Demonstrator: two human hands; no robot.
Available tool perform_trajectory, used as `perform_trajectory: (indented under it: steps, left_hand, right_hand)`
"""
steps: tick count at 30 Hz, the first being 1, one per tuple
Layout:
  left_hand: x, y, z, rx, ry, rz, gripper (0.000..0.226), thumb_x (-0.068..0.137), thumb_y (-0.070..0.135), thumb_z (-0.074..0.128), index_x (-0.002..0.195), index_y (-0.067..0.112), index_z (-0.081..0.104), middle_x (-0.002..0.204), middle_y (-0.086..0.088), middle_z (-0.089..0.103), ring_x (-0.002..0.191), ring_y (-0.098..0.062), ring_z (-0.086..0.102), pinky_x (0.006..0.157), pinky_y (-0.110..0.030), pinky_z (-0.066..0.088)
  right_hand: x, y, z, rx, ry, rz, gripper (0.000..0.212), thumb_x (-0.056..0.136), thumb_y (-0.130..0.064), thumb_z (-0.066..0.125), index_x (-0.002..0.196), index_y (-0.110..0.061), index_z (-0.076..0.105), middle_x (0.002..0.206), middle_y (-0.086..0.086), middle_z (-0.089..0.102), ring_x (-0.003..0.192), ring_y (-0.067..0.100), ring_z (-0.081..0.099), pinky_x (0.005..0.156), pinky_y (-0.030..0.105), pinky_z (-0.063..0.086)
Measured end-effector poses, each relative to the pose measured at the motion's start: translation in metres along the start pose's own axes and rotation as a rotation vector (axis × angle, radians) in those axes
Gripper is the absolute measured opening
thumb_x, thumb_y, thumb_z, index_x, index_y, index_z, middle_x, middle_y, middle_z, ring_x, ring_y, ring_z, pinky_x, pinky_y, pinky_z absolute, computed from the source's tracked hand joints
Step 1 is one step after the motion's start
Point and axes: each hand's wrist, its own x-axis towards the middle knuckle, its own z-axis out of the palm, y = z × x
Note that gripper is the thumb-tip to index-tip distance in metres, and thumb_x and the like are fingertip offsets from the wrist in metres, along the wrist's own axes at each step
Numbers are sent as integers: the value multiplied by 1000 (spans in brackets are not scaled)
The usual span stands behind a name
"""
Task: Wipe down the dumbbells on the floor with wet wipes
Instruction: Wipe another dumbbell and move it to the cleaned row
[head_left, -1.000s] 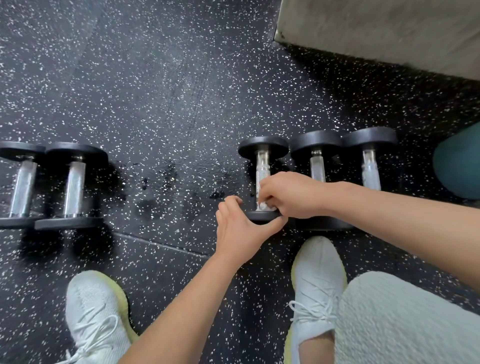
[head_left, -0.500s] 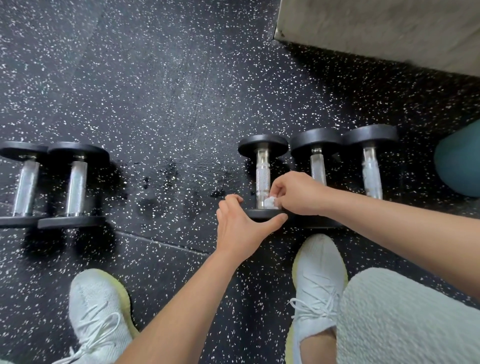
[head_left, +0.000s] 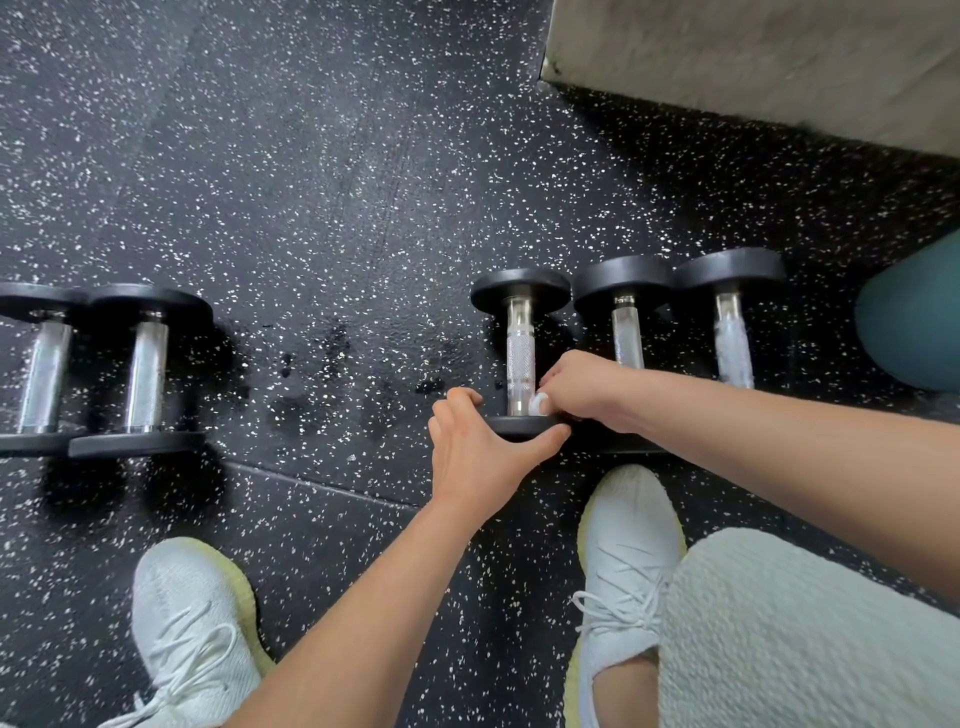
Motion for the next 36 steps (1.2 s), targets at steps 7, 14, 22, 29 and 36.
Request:
perform_trajectory:
  steps: [7,14,22,29,36]
  left_hand:
    - [-2,3,0,4,6,-3,98,52,86,77,120,30,35,119,10,37,116,-14,35,101,-40,46]
    - [-2,5,2,9,18,-10,104,48,88,75,123,27,36,120,9,39,118,-16,37,101,-40,46]
    - [-2,5,5,9,50,8,107,46,85,75,126,22,38,119,9,39,119,-17,36,99,-38,45]
    - [-3,6,7,11,95,40,104,44,86,76,117,22,39,113,7,40,114,-20,41,97,-38,45]
    - [-7,11,11,4,175,26,123,42,84,80,135,16,37,123,2,45,121,-25,43,104,-42,44]
  right_hand:
    - [4,3,2,-3,14,-18,18,69,-10,61,85,-4,66,80,14,64,80,28,55,71,40,48]
    - [-26,-3,2,-233,246,-167,7,85,-12,65,82,-9,59,76,4,61,72,23,60,63,36,53]
    - [-29,-7,2,-431,298,-441,4,79,-28,81,81,-30,79,77,-14,71,82,11,66,74,31,54]
    - [0,-44,16,-905,188,-696,13,85,-22,66,88,-28,76,78,-7,63,84,24,64,65,30,45]
    - [10,-70,21,-1284,25,-710,10,91,-16,52,89,-19,61,84,-2,60,82,25,56,79,36,45]
